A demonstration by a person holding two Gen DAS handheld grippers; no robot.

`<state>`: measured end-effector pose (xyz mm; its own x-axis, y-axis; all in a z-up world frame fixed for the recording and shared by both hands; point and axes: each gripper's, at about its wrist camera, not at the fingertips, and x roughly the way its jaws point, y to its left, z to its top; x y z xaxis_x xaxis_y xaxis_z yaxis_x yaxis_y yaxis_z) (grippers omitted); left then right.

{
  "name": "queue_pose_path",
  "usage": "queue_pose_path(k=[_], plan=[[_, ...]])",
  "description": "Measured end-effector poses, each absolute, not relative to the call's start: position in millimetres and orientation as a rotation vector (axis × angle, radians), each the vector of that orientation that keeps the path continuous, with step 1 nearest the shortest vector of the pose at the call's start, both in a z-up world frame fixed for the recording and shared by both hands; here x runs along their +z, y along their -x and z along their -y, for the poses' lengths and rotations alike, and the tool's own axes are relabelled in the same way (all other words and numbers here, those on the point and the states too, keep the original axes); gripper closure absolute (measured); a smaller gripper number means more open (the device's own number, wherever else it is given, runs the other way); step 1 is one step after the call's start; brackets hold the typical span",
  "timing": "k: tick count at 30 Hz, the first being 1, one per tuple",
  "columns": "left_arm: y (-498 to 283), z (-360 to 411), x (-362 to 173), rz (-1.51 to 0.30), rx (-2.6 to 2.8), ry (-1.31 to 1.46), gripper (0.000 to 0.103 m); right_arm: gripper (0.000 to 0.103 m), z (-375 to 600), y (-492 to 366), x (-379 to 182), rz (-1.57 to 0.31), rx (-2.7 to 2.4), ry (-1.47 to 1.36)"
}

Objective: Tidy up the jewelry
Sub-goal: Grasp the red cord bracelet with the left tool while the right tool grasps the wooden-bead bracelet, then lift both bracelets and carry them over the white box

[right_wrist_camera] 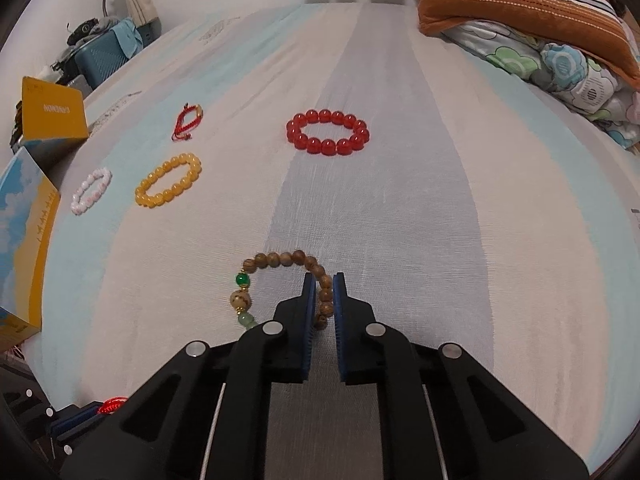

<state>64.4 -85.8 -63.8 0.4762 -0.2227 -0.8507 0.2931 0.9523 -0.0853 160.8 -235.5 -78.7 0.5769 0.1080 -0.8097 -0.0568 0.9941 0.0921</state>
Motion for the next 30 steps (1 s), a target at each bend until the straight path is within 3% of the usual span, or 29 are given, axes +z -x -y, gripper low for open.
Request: queue_pose_path(k=[30], plan=[[-49, 36, -1, -0.976, -0.204, -0.044, 0.096, 0.096, 243, -135, -22, -0.894, 0.113, -0.108]])
